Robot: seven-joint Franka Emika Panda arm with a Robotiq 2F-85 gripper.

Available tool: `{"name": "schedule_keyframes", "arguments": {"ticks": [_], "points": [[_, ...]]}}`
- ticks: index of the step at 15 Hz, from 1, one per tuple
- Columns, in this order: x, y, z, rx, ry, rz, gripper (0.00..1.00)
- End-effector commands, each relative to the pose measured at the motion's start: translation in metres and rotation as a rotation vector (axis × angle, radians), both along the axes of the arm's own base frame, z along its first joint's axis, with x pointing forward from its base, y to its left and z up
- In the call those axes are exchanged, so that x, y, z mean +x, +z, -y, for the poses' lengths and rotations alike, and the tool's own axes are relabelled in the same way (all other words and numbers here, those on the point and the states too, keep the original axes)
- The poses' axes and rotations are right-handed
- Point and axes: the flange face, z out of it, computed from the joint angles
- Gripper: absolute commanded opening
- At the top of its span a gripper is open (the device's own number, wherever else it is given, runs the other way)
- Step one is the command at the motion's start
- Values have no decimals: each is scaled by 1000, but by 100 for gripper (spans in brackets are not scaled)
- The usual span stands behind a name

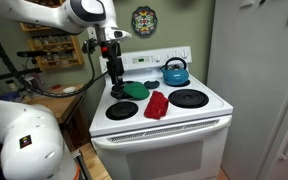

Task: Pick up the red cloth and hang it on the oven door handle

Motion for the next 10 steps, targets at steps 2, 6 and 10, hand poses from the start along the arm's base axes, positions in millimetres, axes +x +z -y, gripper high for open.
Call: {"name": "schedule_keyframes", "arguments": {"ticks": [2, 6, 10], "points": [[45, -1, 44, 3, -259, 11, 100], [83, -9, 83, 36, -487, 39, 100], [114, -30, 105, 78, -711, 78, 100]]}}
